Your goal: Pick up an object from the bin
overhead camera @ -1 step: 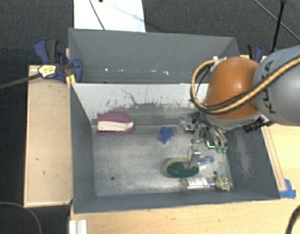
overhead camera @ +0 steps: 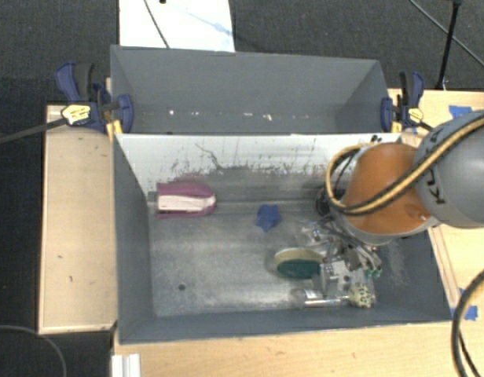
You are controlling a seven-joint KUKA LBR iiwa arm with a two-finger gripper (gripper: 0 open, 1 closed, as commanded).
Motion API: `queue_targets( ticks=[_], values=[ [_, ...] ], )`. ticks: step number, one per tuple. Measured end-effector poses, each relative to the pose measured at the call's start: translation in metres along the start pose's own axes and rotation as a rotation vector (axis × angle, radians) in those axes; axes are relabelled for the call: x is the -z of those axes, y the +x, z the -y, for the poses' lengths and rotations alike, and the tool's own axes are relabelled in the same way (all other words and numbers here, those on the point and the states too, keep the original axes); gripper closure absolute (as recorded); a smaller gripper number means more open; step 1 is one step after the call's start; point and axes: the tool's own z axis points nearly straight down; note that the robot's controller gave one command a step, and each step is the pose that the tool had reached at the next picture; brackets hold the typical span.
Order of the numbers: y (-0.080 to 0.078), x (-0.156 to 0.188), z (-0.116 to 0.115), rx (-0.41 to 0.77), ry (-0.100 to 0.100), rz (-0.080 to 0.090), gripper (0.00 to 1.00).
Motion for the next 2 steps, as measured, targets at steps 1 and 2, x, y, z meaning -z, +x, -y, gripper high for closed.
queue_targets(
  ticks=[1, 2],
  values=[
    [0.001, 0.0, -0.002, 0.001, 0.0, -0.002, 1.0],
    [-0.009, 0.157, -0.008, 0.028, 0.002, 0.005, 1.0]
  ],
)
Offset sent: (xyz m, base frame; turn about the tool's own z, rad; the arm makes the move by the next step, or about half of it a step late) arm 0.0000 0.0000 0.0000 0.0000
